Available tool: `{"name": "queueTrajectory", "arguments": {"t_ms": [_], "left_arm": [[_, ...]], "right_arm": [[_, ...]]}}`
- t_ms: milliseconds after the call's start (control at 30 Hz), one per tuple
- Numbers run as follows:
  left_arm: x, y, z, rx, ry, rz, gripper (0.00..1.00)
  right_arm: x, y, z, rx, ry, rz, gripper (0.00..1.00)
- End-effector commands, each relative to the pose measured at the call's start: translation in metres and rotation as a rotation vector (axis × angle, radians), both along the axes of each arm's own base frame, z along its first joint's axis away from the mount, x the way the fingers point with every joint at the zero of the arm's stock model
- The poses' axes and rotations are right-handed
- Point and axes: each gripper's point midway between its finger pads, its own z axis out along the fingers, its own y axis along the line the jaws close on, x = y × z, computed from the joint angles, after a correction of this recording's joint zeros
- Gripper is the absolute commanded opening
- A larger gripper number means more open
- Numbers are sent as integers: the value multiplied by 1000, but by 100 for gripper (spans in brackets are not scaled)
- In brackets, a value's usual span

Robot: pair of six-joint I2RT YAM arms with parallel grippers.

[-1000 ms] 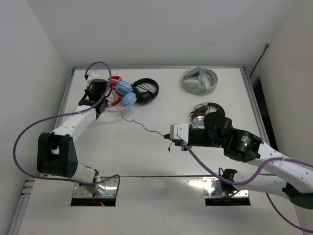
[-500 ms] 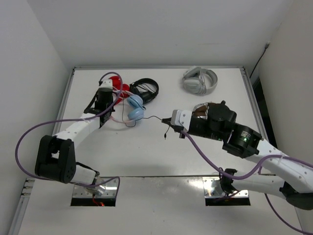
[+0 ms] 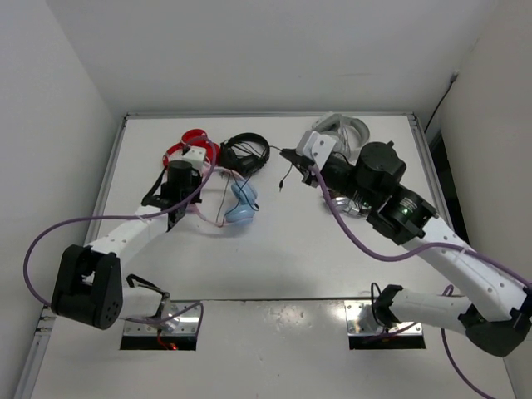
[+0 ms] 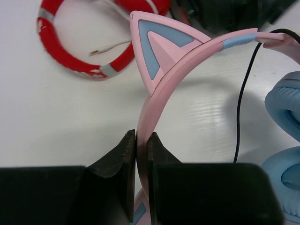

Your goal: Wrap the headphones

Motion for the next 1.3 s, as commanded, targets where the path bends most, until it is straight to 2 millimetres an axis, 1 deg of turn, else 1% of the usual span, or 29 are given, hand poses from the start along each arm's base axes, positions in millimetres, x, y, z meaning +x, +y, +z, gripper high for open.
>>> {"name": "queueTrajectory", "arguments": {"t_ms": [0,67,100,133,167,200,233,300,333,367,500,533,567,633,667,700,767,800,833,867,900,933,967,1000,1033,1067,1100,1233,1267], "left_arm": [[2,-32,40,-83,-134,-169,0],[-5,-41,33,-81,-120,-232,0],[-5,-41,37,-82,-130,-232,0],[-11,-45,32,-87,-116,-263,0],[-12,-47,32,-93,-115,-275,0],[-15,-49,32,-101,-115,-289,0],[-21,-54,30,-117,-105,-321,0],[-25,-61,32,-138,-104,-359,0],[-29,-64,30,-148,-88,-378,0],[-32,-69,34,-166,-96,-411,0],[-42,-76,45,-200,-105,-451,0],[-46,-77,51,-206,-119,-461,0],[-49,-76,53,-214,-118,-457,0],[-55,-80,58,-229,-124,-486,0],[-58,-81,67,-234,-140,-497,0],[-60,-84,72,-243,-150,-515,0],[-65,-87,82,-264,-164,-536,0],[-69,-92,88,-285,-165,-560,0],[-73,-93,90,-301,-161,-564,0],[-73,-95,95,-307,-171,-576,0],[-74,-97,100,-331,-164,-576,0],[-77,-99,98,-337,-148,-586,0],[-77,-100,108,-351,-167,-583,0],[-80,-100,106,-355,-155,-589,0],[-79,-102,113,-367,-165,-595,0],[-81,-104,121,-383,-178,-602,0],[-82,-105,121,-394,-174,-597,0],[-82,-109,144,-489,-176,-558,0],[-80,-106,149,-506,-181,-537,0]], "right_arm": [[19,-8,37,123,-32,-30,0],[31,-9,42,144,-20,-52,0],[36,-10,42,142,-18,-61,0],[45,-11,41,147,-9,-71,0],[46,-13,41,154,1,-72,0],[53,-13,41,159,-9,-72,0],[66,-19,40,168,1,-97,0],[79,-21,33,163,25,-113,0],[86,-25,27,167,52,-118,0],[92,-27,28,179,59,-118,0],[125,-41,14,203,134,-153,0],[133,-40,5,206,159,-151,0],[139,-45,0,208,177,-163,0],[147,-47,-12,207,215,-160,0],[157,-52,-20,222,250,-173,0],[160,-51,-26,217,261,-175,0],[168,-57,-36,230,302,-190,0],[174,-54,-47,225,333,-194,0],[178,-57,-48,225,335,-196,0],[180,-54,-52,235,352,-188,0],[184,-57,-57,244,377,-199,0],[188,-53,-62,247,389,-189,0],[190,-52,-67,258,418,-192,0],[192,-50,-73,261,437,-194,0],[193,-48,-73,266,449,-184,0],[198,-46,-85,263,479,-189,0],[201,-47,-86,279,500,-189,0],[203,-42,-110,299,596,-189,0],[205,-41,-115,304,616,-193,0]]}}
